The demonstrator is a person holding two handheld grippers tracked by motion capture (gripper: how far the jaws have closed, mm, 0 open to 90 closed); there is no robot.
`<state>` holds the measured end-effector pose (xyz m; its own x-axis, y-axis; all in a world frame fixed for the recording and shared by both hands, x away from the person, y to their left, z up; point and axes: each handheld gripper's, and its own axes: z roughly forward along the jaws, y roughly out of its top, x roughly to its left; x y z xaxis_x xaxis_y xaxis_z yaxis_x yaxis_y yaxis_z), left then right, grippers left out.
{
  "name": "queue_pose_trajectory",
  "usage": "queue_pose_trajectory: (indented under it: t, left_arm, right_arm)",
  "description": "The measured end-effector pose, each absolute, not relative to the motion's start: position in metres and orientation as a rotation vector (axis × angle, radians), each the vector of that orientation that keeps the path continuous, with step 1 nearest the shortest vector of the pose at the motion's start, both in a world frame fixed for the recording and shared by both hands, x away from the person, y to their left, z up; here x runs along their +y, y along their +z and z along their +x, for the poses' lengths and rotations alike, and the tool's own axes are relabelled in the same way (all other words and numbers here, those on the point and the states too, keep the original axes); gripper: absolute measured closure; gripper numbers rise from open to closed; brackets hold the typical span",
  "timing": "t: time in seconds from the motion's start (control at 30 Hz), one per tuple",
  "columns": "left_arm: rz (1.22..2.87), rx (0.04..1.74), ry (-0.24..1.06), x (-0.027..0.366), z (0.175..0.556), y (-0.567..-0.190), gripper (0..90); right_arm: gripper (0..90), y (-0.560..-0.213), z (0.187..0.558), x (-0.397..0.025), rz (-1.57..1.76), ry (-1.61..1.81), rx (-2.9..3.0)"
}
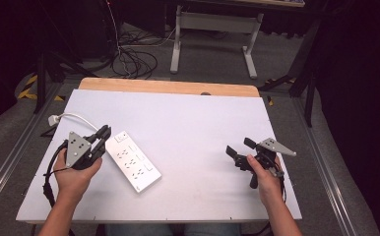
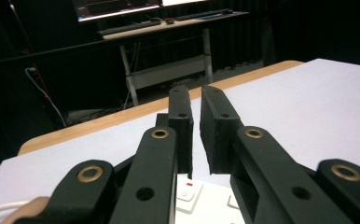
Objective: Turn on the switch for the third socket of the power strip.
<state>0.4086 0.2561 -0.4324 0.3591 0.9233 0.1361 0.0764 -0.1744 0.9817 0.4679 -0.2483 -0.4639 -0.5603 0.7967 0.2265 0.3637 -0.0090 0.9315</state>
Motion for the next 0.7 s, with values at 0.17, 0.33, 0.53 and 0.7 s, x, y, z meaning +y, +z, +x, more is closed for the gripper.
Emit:
queue_pose_trajectory:
  t: [0.17, 0.33, 0.53, 0.7]
  left_arm:
    - [1.521, 0.968, 1.022, 0.262, 0.407, -0.432, 80.7]
    - [1.498, 0.989, 1.037, 0.266, 0.407, -0.431, 77.6]
    - [1.479, 1.005, 1.051, 0.269, 0.406, -0.431, 70.8]
    - [1.466, 1.02, 1.059, 0.272, 0.405, -0.431, 69.5]
  right_arm:
    - [9.2, -0.464, 0.47, -0.248, 1.204, 1.594, 1.903]
    - [9.2, -0.464, 0.47, -0.248, 1.202, 1.595, 1.907]
    - [9.2, -0.464, 0.47, -0.247, 1.202, 1.593, 1.904]
    - [9.2, -0.464, 0.47, -0.248, 1.199, 1.594, 1.905]
